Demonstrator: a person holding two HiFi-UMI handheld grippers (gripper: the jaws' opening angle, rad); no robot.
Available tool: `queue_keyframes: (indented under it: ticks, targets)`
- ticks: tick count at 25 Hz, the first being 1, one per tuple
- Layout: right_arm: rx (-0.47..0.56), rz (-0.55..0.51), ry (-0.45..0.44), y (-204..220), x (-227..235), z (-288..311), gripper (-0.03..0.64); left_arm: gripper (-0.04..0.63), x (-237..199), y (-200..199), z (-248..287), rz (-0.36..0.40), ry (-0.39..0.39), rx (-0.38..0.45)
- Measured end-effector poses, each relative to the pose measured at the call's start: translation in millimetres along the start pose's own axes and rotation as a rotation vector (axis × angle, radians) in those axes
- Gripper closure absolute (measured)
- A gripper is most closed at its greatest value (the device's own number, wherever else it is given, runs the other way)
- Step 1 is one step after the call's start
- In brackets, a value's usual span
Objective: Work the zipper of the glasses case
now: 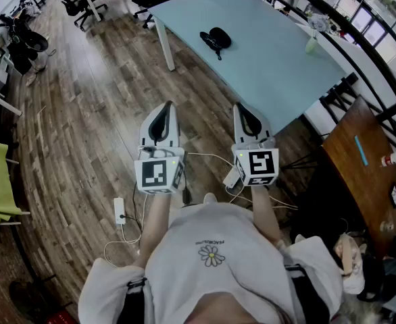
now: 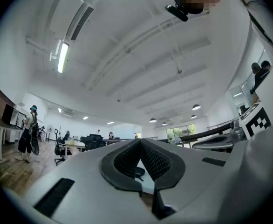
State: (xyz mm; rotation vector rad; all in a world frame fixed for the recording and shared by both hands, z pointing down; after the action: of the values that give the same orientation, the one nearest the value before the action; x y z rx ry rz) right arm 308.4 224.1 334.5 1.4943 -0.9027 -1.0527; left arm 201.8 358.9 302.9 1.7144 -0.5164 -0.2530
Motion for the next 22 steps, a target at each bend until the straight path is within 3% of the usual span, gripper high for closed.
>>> queue_keyframes:
  ticks: [10,16,22]
  targets:
    - [-0.010,0.006,-0.013,2.4,-2.5,-5.9,0.609,0.586,-7.6,0.0,-2.2,-0.019,-0.027,0.006]
    - [0.000,0.069,-0.062,10.0,-6.9,-5.3,0.609,0.586,-6.9,4.3,-12.9,-0.026,-0.043,-0.010]
    - [-0.012,0.026,-0.100,15.4,-13.6,7.6,0.609,0.586,-22.2,9.7,-3.7,-0.050,-0.067,-0.001]
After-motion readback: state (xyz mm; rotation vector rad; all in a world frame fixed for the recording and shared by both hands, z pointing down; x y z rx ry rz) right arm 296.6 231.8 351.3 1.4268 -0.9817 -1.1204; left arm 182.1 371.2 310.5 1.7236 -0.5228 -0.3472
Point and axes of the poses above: the fingertips, and each gripper's own axes: z forward along the fingers, x to its right, y out of its underside, the point moved 2 cm from there along -z, backward along the fingers, and after that the axes turned 2 degrees about z, right-handed, at the moved point
